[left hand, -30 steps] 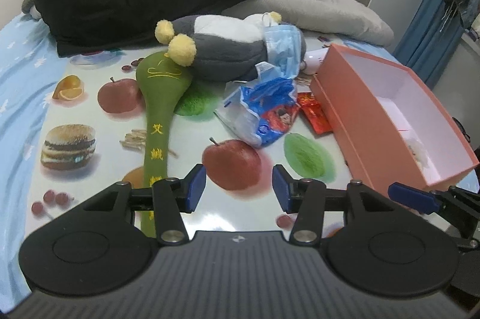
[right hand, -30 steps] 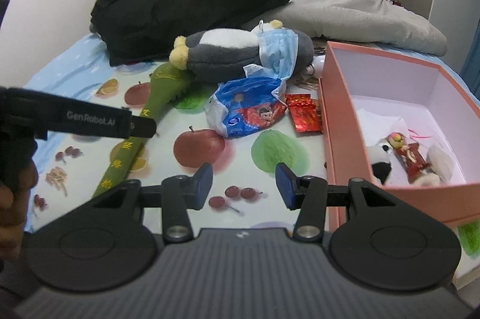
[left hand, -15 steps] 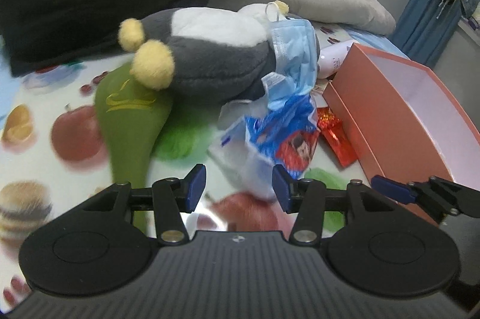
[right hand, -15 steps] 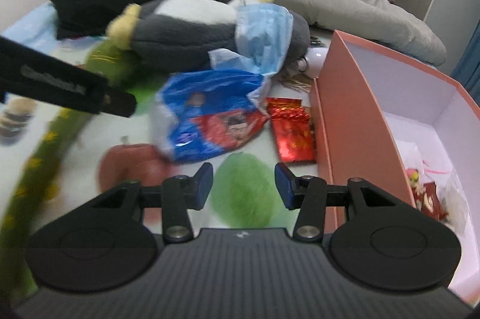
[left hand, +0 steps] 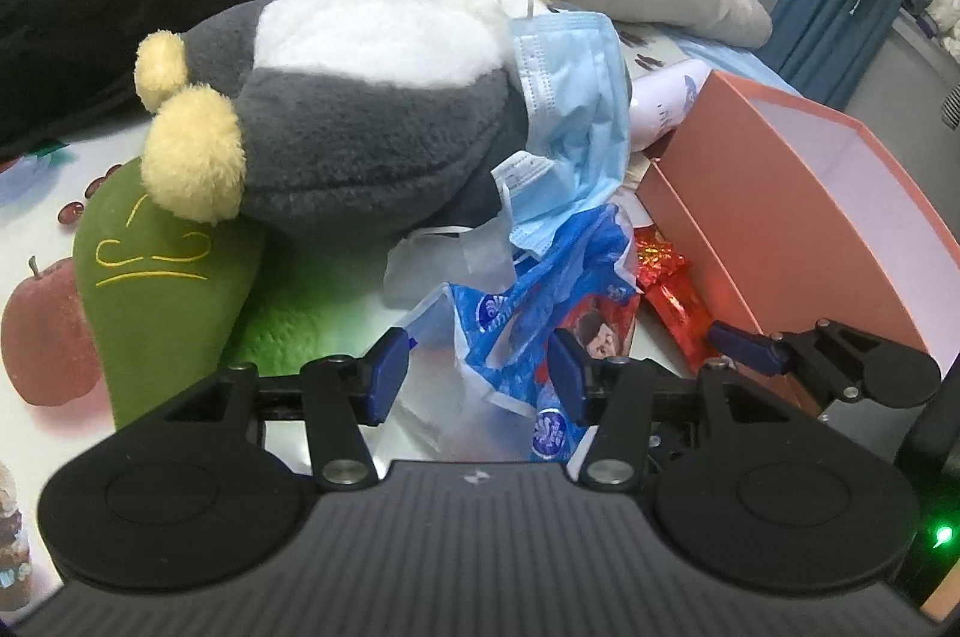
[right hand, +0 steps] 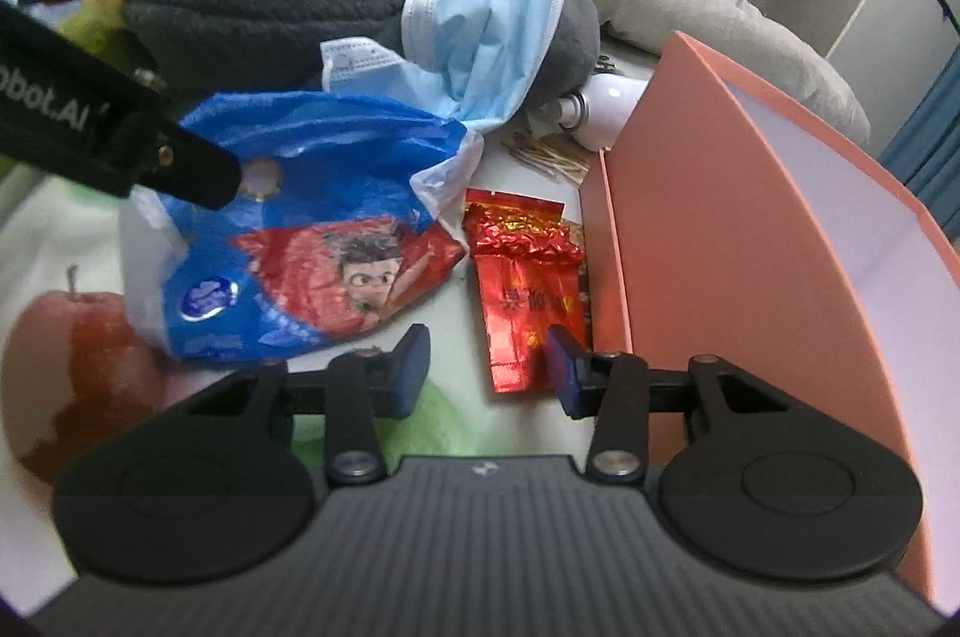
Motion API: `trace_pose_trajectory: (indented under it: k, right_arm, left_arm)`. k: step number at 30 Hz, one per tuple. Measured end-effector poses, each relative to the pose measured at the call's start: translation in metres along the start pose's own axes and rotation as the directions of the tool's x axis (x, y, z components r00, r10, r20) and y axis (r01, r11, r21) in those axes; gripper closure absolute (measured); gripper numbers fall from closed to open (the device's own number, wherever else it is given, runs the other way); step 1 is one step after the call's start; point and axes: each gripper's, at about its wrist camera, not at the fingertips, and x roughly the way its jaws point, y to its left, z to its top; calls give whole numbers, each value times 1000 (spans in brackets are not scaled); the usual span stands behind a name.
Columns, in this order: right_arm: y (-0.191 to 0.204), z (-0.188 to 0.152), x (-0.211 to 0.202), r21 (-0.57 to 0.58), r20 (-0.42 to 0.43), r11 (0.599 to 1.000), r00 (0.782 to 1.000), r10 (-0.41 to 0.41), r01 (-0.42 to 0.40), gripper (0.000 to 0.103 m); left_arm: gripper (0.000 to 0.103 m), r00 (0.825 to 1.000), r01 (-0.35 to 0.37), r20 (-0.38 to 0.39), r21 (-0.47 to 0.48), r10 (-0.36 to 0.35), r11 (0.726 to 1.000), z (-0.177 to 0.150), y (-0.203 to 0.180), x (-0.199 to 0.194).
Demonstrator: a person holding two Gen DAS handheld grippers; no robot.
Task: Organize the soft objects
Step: 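Grasp the red candy packet with the right tool while the left tool grasps the blue snack bag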
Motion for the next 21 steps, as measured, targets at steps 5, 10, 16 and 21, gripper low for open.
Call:
trace_pose_trajectory:
  k: [5, 10, 16, 21]
  right_arm:
    - [3, 2, 4, -41, 9, 999, 1000, -28, 29, 69]
    - [4, 2, 6, -62, 7, 997, 999, -49, 49, 84]
    - [8, 2, -4, -71, 18, 997, 999, -30, 31, 96]
    - [5, -1, -16, -67, 21, 998, 1000, -18, 19, 98]
  left_arm:
    - [56, 1000, -19, 0, 6, 19, 1000, -1, -2, 2]
    - [79, 1000, -29, -2, 5, 29, 1000, -1, -4, 0]
    - [92, 999, -43, 13, -6, 43, 999, -2, -6, -10]
    - [94, 998, -60, 24, -24, 61, 998, -6, -6, -26]
